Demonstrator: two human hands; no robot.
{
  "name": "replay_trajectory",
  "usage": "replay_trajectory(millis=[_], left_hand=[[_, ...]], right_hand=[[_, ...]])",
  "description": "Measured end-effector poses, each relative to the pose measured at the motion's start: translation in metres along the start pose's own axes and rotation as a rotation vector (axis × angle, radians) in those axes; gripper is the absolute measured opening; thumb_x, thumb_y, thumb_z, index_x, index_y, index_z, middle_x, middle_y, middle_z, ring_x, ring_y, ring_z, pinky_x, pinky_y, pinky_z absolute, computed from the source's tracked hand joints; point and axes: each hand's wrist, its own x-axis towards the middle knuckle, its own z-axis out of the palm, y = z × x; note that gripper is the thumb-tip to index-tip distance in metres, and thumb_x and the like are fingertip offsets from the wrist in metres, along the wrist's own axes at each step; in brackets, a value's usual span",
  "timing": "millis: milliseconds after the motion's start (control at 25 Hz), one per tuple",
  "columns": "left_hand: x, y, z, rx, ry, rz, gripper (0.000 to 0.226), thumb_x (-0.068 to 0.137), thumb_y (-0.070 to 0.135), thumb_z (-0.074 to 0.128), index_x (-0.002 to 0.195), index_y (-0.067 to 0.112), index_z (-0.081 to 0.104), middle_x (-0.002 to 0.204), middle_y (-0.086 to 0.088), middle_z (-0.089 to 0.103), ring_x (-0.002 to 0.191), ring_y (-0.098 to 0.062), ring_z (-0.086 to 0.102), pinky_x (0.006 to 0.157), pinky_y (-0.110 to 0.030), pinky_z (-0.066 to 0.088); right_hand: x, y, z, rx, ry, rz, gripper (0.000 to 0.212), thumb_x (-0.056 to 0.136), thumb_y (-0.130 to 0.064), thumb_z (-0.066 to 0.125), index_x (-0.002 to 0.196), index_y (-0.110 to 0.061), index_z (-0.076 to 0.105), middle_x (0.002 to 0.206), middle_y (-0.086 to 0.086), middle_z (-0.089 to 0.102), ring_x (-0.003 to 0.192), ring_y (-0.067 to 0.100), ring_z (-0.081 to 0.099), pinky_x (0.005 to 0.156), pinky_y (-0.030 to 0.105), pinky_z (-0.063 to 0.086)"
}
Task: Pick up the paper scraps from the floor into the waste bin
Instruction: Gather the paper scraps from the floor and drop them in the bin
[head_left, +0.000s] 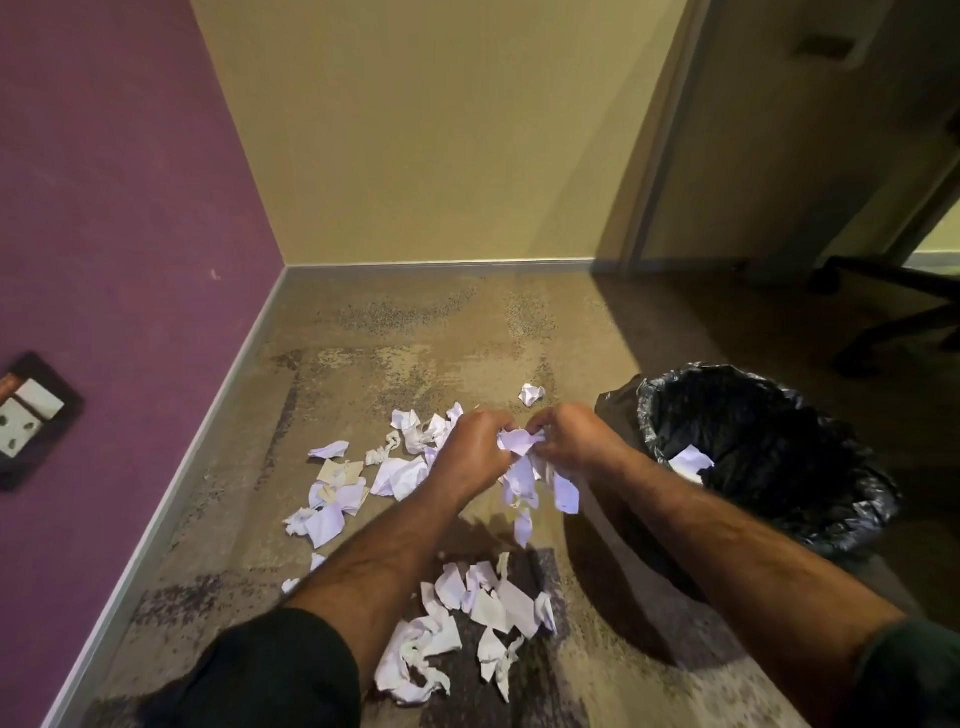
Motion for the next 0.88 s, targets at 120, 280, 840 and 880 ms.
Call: replay_trajectory(millis=[120,280,840,880], left_hand=[[0.012,0.026,-0.020,0.002,0.022,0.034,0.020,0.080,0.012,0.079,0.099,0.012,0.074,0.097,-0.007,0.069,0.084,-0.022,0.062,0.064,-0.025,0.038],[0.029,0.065,-0.038,-0.012,0.023,0.075,0.017,0.079,0.014,0.081,0.093,0.011,0.073,0.089,-0.008,0.070,0.078,-0.024,0.065,0.060,-0.030,0.046],[0.059,0.194,0.053,-0.108,-0.099,0.137,0.005,0.087,0.020,0.073,0.091,0.016,0.071,0.087,-0.004,0.071,0.085,-0.027,0.068,0.066,-0.033,0.052],[0.059,0.196,0.059,-0.092,-0.102,0.126,0.007,0.088,0.022,0.072,0.093,0.019,0.070,0.091,-0.003,0.070,0.087,-0.028,0.067,0.072,-0.038,0.056]], right_hand=[[-0.003,-0.009,-0.035,0.014,0.037,-0.003,0.017,0.087,-0.016,0.073,0.104,-0.016,0.073,0.095,0.004,0.074,0.080,0.020,0.071,0.066,0.029,0.055],[-0.008,-0.012,-0.080,0.004,0.073,0.001,0.018,0.085,-0.018,0.077,0.103,-0.015,0.075,0.093,0.003,0.073,0.080,0.020,0.071,0.059,0.025,0.050],[-0.063,0.095,-0.176,-0.223,0.124,0.177,0.008,0.082,-0.022,0.076,0.087,-0.028,0.073,0.094,-0.002,0.072,0.079,0.012,0.061,0.062,0.020,0.042],[-0.066,0.100,-0.174,-0.225,0.127,0.193,0.008,0.082,-0.023,0.076,0.089,-0.027,0.073,0.095,-0.002,0.072,0.080,0.013,0.063,0.065,0.024,0.046]])
